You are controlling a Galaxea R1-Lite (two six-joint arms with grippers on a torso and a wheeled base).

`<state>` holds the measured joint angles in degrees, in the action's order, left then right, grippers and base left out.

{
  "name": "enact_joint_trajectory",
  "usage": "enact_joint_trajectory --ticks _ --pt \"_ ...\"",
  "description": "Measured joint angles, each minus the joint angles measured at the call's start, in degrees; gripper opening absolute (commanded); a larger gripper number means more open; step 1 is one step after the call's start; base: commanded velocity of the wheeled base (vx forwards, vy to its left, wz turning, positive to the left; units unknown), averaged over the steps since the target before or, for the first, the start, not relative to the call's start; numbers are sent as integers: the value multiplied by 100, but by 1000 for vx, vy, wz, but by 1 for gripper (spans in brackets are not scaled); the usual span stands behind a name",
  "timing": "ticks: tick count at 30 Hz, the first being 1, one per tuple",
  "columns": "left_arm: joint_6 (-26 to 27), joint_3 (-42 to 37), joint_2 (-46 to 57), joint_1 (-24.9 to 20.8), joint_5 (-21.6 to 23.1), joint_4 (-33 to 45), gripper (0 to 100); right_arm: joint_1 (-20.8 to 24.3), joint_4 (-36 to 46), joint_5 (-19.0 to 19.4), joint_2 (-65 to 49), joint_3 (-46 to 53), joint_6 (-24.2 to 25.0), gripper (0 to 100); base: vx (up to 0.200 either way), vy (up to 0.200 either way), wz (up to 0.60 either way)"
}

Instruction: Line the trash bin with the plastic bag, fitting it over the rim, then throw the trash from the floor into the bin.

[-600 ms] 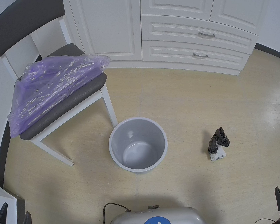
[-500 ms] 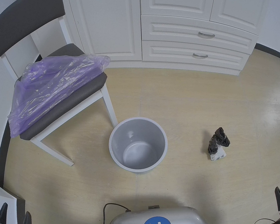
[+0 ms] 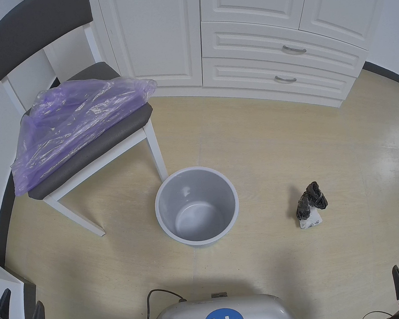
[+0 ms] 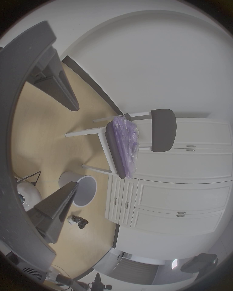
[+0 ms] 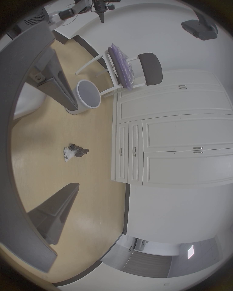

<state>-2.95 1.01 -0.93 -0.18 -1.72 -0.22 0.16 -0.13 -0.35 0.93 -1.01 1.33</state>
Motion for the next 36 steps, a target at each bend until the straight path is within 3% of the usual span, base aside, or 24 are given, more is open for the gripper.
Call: enact_joint_trajectory --ticks 8,14,23,36 --pt "104 0 0 0 0 0 100 -16 -9 -27 0 0 -67 100 0 0 0" --pt "453 0 0 -4 210 6 100 -16 2 98 0 0 -477 100 0 0 0" --pt "555 -2 0 -9 261 -2 100 -16 2 119 1 0 -518 100 0 0 0" --pt "-41 0 0 9 9 0 100 -11 -11 -22 1 0 -68 100 0 0 0"
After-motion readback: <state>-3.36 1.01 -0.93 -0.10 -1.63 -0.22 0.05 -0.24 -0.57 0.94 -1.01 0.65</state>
